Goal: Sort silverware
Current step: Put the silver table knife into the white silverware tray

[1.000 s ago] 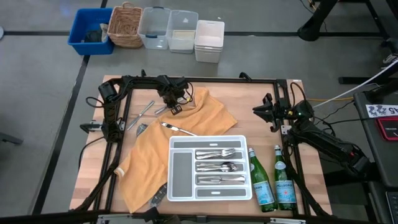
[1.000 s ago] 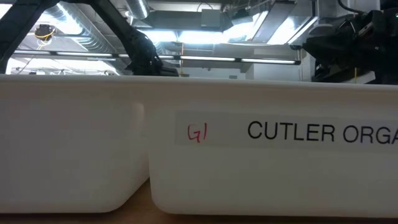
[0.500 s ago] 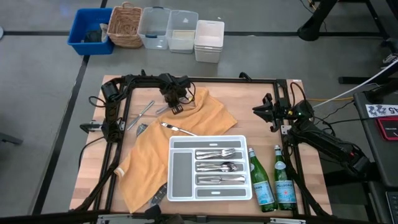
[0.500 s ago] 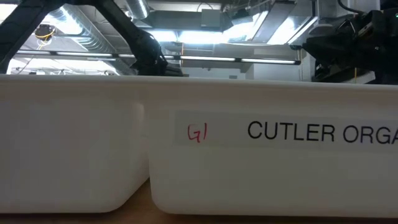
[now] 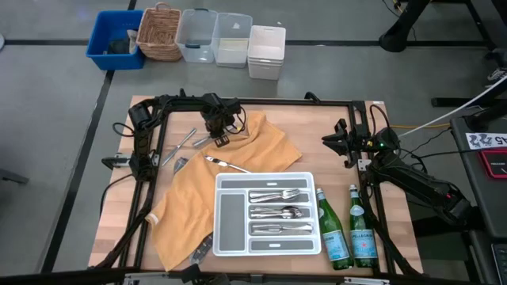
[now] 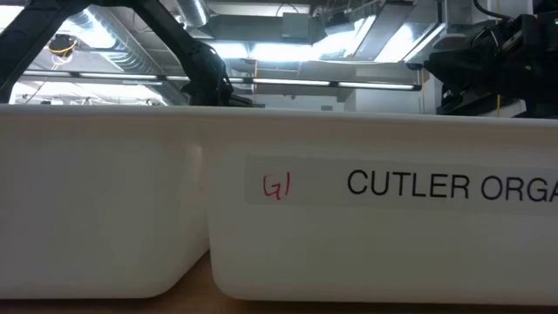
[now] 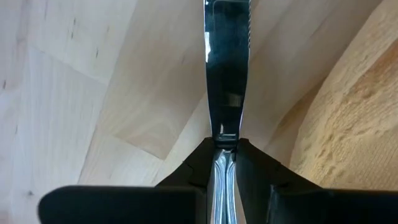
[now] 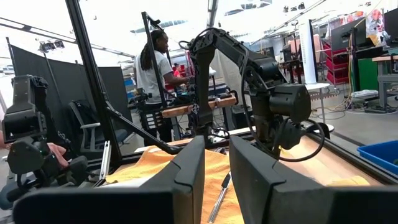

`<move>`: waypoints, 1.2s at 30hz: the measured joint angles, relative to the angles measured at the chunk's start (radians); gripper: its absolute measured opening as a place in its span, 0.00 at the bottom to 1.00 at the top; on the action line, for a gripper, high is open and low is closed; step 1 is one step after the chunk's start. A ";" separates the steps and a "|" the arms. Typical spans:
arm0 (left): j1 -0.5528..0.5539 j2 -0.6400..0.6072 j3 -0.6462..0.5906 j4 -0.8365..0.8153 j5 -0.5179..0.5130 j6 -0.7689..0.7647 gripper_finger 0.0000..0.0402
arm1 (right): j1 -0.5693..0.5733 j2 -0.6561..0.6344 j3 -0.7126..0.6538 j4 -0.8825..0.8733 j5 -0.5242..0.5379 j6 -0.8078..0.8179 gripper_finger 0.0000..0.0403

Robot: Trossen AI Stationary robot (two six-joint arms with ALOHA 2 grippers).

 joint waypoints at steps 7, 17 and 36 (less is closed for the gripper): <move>0.000 -0.025 0.001 -0.001 -0.002 -0.007 0.11 | 0.000 0.000 0.000 0.000 0.000 0.000 0.19; -0.013 -0.113 0.014 -0.063 0.008 -0.076 0.11 | 0.000 0.000 0.000 -0.005 0.000 0.000 0.19; -0.297 -0.148 0.254 0.136 0.289 -0.286 0.11 | 0.000 0.001 0.000 -0.056 0.000 0.000 0.19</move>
